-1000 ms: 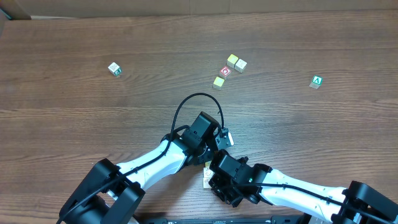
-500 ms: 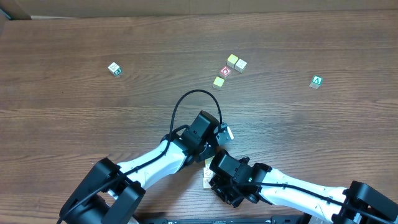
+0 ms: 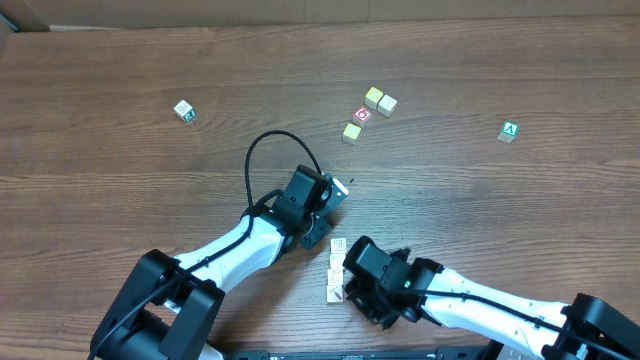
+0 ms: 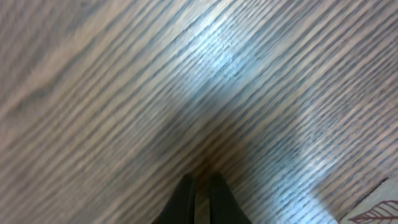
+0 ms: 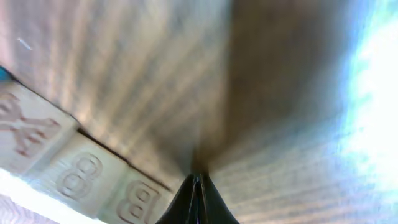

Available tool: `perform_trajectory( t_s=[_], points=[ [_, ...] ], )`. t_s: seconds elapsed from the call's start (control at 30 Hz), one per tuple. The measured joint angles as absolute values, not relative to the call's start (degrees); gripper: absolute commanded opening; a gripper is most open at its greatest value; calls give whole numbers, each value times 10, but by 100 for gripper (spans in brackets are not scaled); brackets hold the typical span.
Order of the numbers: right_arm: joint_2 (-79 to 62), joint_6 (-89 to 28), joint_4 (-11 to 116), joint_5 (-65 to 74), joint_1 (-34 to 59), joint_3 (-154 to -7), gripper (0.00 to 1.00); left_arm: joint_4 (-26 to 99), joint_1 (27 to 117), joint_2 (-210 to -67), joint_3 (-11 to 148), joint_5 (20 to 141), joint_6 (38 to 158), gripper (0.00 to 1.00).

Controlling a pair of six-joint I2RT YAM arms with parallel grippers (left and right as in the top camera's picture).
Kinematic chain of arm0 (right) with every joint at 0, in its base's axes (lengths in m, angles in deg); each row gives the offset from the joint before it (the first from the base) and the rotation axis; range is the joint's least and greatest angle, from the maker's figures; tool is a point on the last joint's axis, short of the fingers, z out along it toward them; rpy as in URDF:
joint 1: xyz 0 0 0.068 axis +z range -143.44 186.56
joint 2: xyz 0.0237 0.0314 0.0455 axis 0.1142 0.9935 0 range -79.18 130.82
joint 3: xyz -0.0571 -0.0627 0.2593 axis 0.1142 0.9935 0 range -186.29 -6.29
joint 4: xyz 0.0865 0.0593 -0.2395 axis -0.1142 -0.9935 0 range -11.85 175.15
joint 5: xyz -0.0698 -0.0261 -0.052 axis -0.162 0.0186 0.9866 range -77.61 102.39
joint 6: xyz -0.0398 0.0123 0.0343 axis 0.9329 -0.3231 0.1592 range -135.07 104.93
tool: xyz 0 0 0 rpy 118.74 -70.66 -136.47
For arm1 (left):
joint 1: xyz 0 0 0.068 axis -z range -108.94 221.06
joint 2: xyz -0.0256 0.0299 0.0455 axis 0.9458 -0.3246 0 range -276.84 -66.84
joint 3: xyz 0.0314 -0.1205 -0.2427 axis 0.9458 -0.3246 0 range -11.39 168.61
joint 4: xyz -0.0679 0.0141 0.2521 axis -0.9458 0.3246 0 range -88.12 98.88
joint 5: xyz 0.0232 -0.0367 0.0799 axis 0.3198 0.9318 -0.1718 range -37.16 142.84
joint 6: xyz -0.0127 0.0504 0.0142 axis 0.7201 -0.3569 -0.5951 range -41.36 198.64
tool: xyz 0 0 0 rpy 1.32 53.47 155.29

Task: Flip 4 blocks
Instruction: 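Open both grippers and lift them away from the row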

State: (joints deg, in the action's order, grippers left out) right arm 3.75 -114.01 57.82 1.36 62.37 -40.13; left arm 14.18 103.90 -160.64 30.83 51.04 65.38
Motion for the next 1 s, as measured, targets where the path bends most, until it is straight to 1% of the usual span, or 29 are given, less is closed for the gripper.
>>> perform_trajectory(
  t_s=[0.1, 0.37, 0.6, 0.73, 1.0],
  points=[
    [37, -1103, 581, 22, 598, -401, 4, 152, 1039, -1606, 309, 510, 696, 4],
    [37, -957, 625, 37, 526, -397, 4, 203, 1039, -1604, 317, 510, 848, 4],
    [37, -850, 672, 39, 505, -397, 4, 249, 1039, -1597, 323, 513, 959, 4],
    [37, -809, 679, 39, 505, -397, 4, 259, 1037, -1595, 323, 537, 996, 4],
    [37, -748, 705, 39, 505, -397, 4, 268, 1036, -1595, 323, 591, 1017, 4]
  ],
)
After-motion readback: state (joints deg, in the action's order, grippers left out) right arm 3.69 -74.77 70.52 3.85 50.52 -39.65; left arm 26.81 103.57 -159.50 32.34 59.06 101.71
